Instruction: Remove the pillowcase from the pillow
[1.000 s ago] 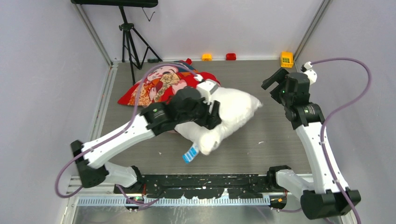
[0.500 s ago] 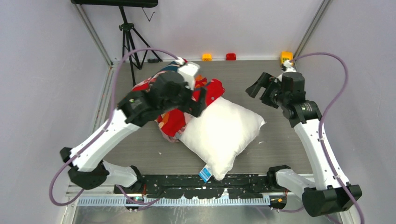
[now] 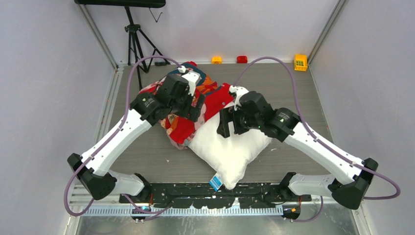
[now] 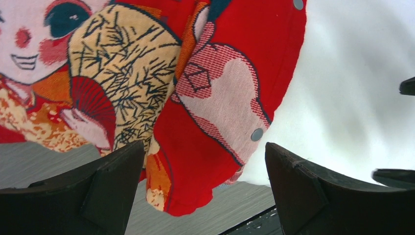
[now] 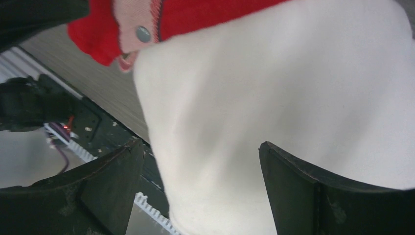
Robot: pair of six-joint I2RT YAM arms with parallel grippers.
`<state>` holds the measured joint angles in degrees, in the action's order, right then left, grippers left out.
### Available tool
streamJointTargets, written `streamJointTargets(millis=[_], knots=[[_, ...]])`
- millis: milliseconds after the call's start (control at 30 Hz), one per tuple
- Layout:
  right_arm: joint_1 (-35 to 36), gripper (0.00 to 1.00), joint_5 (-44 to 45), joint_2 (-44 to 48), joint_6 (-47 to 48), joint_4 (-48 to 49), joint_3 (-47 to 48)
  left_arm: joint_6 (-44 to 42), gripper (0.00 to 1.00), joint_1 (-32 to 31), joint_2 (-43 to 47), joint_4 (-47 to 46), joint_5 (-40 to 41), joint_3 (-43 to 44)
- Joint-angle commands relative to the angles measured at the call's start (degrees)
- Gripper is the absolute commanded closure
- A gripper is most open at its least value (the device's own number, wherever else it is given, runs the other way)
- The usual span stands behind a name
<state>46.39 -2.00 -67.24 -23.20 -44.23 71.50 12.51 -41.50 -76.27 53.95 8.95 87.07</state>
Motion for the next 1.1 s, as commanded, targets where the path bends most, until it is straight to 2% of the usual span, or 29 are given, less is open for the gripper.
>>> streamJointTargets(millis=[0, 133, 300, 367, 467, 567, 600, 667, 733, 767, 867, 1067], knots=[[2.92, 0.08, 11.04, -1.45, 0.14, -0.29, -2.84, -3.45, 0.04, -0.35, -1.09, -6.97, -2.65, -1.25], [5.76, 0.07, 21.36, -4.09, -1.35, -2.43, -4.67, -4.42, 0.03, -1.61, -5.01, -8.49, -1.37, -1.52], [5.99, 0.08, 22.97, -3.04, -6.0, 4.82, -12.21, -3.66, 0.03, -2.62, -8.4, -11.18, 0.08, -4.42], [6.0, 0.13, 23.59, -2.09, -7.91, 7.6, -15.34, -3.43, 0.02, -2.46, -9.29, -13.29, 0.02, -6.8], [5.99, 0.31, 26.09, -0.21, -10.33, 10.22, -19.62, 0.17, 0.03, -0.08, -9.74, -16.56, 0.92, -11.91], [5.99, 0.67, 28.42, 1.83, -12.02, 11.78, -22.33, 3.56, 0.07, 3.07, -9.64, -19.04, 2.13, -16.81], [5.96, 0.81, 30.53, 2.54, -13.1, 11.46, -22.93, 5.38, 0.12, 4.27, -9.56, -19.21, 4.96, -17.96], [5.89, 0.97, 35.48, 4.18, -15.51, 9.65, -23.49, 11.34, 0.34, 8.42, -8.62, -19.23, 9.2, -20.19], [5.59, 1.0, 40.73, 7.06, -17.67, 7.69, -24.04, 16.32, 0.52, 13.73, -6.33, -21.99, 7.38, -24.18], [5.23, 1.0, 42.72, 8.84, -18.57, 6.94, -24.51, 18.18, 0.55, 16.7, -4.87, -24.12, 5.44, -26.44], [2.09, 1.0, 45.9, 15.03, -19.84, 5.83, -26.36, 22.41, 0.61, 23.4, -1.27, -27.57, 3.4, -31.29], [-10.55, 1.0, 42.64, 24.29, -16.73, 3.9, -26.7, 25.1, 0.65, 29.79, 8.15, -27.34, 7.66, -35.61]])
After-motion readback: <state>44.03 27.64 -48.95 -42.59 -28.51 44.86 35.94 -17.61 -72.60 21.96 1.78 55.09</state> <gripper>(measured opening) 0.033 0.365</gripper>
